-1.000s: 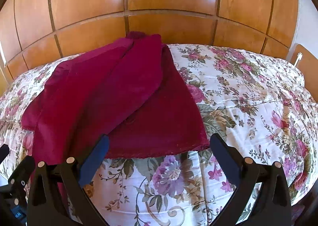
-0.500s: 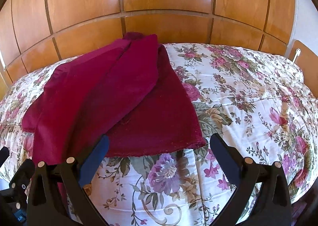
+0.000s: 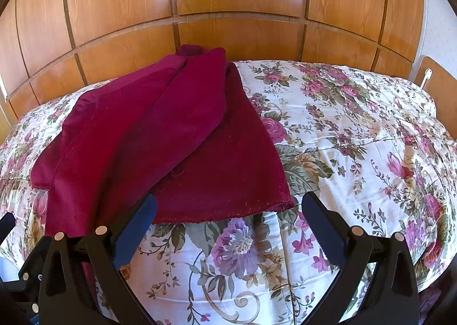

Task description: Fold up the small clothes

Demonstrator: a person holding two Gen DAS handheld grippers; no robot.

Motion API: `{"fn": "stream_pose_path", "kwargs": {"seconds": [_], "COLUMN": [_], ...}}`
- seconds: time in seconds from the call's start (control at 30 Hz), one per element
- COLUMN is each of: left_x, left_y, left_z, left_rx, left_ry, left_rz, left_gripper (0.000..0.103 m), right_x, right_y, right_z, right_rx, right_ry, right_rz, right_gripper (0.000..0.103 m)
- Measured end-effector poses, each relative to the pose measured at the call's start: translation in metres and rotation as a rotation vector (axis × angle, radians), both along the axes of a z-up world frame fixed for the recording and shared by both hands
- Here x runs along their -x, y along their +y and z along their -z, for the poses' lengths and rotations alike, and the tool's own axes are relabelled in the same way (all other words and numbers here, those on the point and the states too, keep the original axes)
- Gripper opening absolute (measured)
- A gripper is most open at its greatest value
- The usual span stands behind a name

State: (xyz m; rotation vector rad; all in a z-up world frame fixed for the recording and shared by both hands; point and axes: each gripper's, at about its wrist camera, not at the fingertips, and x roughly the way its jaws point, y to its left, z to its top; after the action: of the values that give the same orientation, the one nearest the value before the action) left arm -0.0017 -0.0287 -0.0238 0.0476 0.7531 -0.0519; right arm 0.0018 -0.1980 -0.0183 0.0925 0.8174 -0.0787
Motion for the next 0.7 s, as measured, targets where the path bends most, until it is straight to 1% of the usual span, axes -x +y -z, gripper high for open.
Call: {"fn": "stream_pose_path", "kwargs": {"seconds": [0.5,0.6,0.67,0.7], "left_x": [0.000,-0.001,-0.004,-0.005], "left_y": [-0.002,-0.003,-0.002,-0.002], "left_z": [0.004,0.007,0.011,0.015], "left_rx": [-0.011,-0.010,-0.009,-0.013], "left_ry": [0.012,0.028,0.045,0.058], "left_rz": [0.005,0.006,0.003,0.003], "left_gripper": [0.099,0.093,0.086,0.080], "right_x": [0.001,0.000,0.000,-0.001], "right_y": [-0.003,-0.003,-0.004,-0.005], "right_z": [0.005,0.005,0.006,0.007], "right_rx": [-0.016,-0.015,-0.019,-0.020], "right_ry": [0.013,0.013,0.014,0.016], "right_rz": [0.007,0.007,0.007,0.008], "right_gripper": [0.101,0.101,0.101,0.101]}}
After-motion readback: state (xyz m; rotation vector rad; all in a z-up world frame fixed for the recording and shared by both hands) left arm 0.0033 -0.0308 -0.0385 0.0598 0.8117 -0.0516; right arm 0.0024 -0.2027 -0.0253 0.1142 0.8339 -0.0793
